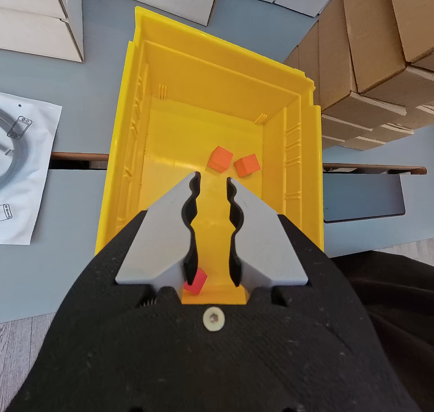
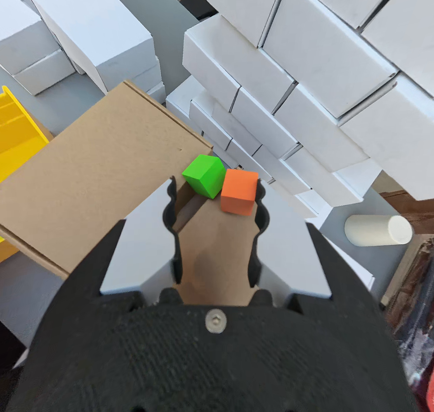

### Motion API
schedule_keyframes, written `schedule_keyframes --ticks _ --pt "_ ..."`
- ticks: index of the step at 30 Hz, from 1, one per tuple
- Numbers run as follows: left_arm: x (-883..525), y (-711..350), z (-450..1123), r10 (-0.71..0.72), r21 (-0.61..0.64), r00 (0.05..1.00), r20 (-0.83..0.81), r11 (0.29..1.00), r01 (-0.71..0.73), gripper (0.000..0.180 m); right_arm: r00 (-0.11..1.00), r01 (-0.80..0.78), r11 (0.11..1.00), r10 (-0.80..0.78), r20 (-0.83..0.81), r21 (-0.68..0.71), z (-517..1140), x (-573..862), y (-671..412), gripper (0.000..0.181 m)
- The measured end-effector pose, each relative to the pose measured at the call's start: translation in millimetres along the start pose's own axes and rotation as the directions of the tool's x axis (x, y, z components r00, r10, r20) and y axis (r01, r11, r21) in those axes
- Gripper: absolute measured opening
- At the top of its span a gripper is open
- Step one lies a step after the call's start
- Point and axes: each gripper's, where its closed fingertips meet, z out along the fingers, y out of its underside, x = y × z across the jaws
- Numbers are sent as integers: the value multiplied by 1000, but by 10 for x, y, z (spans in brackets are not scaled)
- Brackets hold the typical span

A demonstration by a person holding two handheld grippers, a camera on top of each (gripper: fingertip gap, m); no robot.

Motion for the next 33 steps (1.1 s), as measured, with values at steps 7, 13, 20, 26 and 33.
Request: schedule_keyframes --ticks 7,13,20,26,33 --pt "-44 9 -15 -11 4 1000 2 1000 11 19 998 65 997 -65 -10 -33 31 65 2 56" --pt "-71 8 -18 -15 6 1000 3 1000 15 19 996 93 995 -92 8 -28 6 71 -52 35" --pt "-98 10 -15 -25 9 1000 3 1000 25 19 997 73 997 -73 35 -20 -14 44 -22 34" --pt "-99 1 -10 -26 12 1000 2 1000 26 19 998 47 999 -48 35 23 -114 66 -112 34" --pt "-129 -21 -16 -34 21 999 8 999 34 19 979 -23 982 -16 203 186 -500 -391 -560 34"
